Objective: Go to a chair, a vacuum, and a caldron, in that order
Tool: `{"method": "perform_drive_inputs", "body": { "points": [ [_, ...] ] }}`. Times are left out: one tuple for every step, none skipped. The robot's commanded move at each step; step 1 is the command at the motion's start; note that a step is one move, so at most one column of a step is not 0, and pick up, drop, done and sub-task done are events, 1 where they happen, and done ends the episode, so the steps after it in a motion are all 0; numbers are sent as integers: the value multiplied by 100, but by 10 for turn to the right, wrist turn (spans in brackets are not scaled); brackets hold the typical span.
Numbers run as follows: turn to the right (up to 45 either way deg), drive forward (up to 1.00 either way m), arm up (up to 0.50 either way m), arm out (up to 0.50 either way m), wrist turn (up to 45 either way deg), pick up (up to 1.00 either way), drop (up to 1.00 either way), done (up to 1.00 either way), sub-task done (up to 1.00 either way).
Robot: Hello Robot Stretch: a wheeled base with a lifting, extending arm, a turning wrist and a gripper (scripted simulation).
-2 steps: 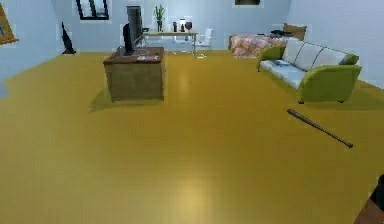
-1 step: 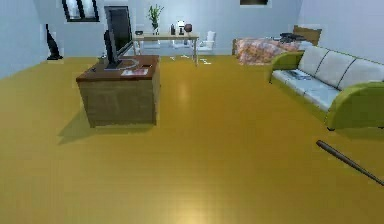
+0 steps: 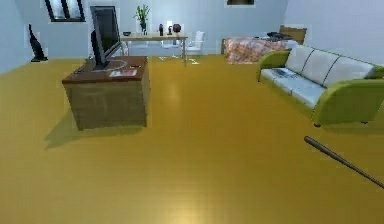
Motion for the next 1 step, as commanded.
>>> {"method": "perform_drive_inputs", "body": {
  "points": [
    [0,100,0,0,0,0,0,0,0]
  ]
}}
